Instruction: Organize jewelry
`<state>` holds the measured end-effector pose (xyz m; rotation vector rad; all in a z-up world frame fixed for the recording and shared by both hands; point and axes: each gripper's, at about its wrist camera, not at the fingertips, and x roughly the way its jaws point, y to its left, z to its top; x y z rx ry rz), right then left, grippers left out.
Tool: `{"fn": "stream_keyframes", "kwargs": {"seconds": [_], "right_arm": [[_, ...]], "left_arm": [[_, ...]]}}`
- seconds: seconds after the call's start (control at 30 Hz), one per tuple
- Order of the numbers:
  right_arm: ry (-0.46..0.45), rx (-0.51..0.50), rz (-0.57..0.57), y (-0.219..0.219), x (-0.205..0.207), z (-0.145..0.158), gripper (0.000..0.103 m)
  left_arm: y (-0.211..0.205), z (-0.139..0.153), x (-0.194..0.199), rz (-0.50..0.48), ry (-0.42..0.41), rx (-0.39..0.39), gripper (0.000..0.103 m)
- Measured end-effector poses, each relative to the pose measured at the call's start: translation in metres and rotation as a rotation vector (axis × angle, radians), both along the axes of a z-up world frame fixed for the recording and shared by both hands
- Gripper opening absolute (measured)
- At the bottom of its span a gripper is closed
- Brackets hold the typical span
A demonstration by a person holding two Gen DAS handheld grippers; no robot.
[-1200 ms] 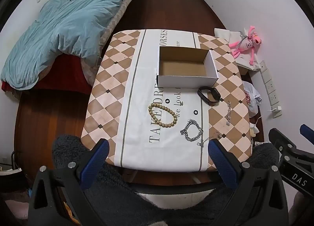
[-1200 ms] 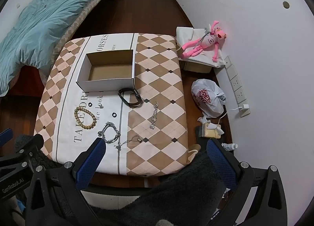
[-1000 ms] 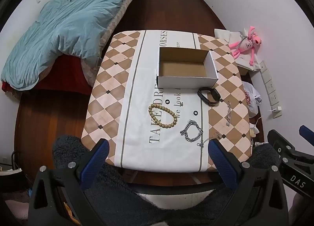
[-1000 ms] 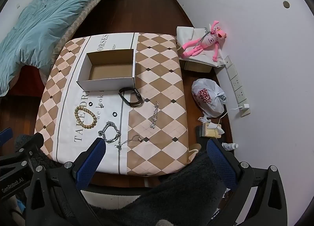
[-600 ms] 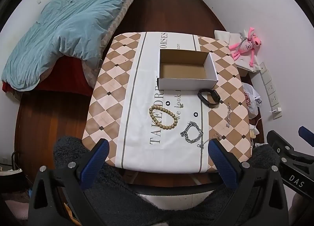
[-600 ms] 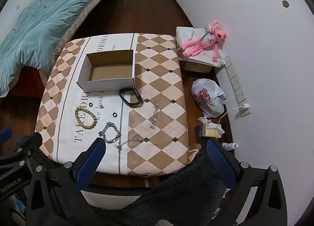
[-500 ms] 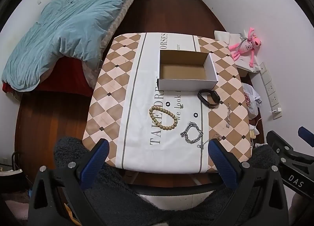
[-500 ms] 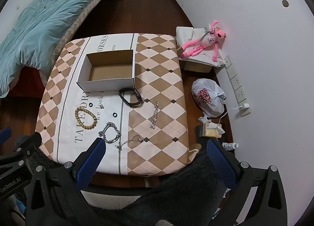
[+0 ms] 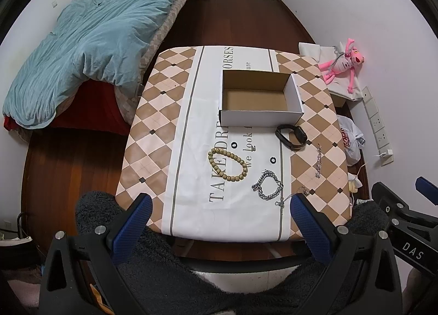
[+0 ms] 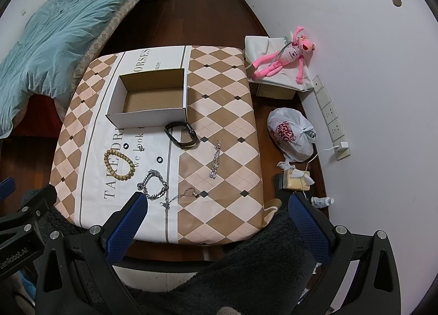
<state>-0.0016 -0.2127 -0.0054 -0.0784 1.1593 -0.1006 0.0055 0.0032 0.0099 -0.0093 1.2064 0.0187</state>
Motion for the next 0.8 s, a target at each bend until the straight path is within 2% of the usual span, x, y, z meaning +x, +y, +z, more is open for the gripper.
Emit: {"fn": "stream_keyframes", "kwargs": {"seconds": [0.8], "right_arm": [[-0.001,0.005,-0.002,-0.0008,-0.0005,0.0011,0.103]], "left_arm": [[-0.0018,0.0008,-0.0011,-0.002,-0.004,0.002,0.103]]}}
